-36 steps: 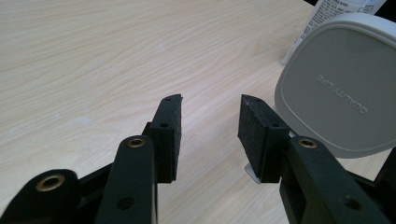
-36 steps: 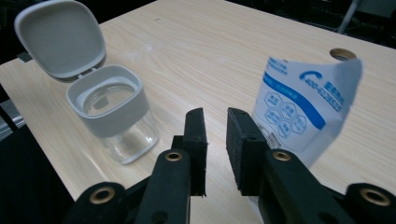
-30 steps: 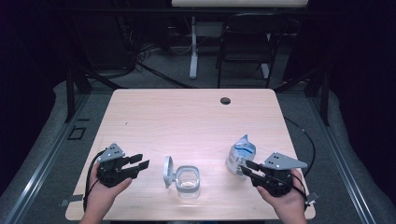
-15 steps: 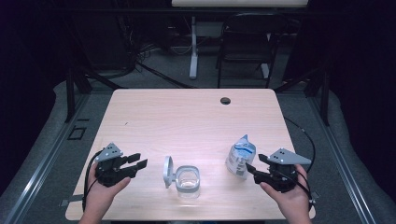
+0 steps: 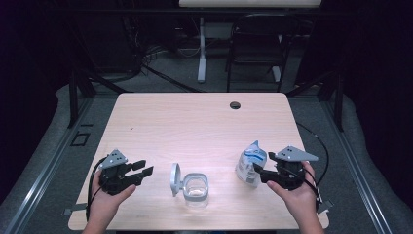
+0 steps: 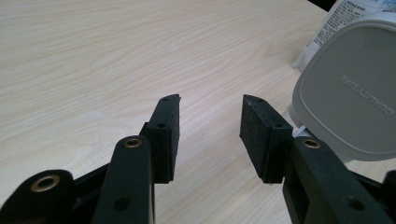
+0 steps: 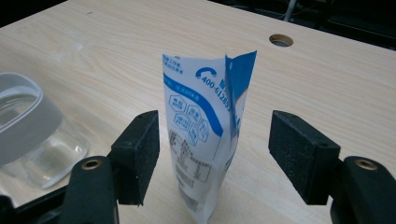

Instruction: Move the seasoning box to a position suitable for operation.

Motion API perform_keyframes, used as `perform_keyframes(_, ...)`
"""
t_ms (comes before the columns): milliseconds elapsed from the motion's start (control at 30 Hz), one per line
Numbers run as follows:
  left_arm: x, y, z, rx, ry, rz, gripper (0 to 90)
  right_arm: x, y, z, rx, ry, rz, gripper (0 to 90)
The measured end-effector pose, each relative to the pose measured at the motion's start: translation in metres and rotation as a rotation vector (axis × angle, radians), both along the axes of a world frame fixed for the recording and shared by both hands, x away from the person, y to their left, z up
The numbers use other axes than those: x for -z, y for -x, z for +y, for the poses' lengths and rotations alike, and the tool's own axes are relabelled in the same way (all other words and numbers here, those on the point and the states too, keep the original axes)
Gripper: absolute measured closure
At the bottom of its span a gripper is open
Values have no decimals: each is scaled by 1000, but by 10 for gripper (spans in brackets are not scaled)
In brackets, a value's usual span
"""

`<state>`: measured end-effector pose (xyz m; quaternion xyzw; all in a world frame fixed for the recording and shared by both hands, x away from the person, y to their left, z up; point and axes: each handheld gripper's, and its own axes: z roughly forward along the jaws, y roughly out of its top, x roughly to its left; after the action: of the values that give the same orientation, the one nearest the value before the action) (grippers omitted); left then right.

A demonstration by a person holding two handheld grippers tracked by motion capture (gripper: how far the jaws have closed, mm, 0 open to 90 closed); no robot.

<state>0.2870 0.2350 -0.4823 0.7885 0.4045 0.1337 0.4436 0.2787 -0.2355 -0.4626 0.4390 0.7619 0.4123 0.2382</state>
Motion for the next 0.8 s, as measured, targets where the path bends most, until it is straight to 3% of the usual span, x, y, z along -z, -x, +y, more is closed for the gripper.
perform_keyframes(367, 0, -1, 3, -6, 36, 6, 573, 10, -11, 9, 1, -1, 2, 326)
perform_keyframes(800, 1, -1, 1, -1, 29, 8, 573, 35, -16, 12, 19, 3, 17, 337)
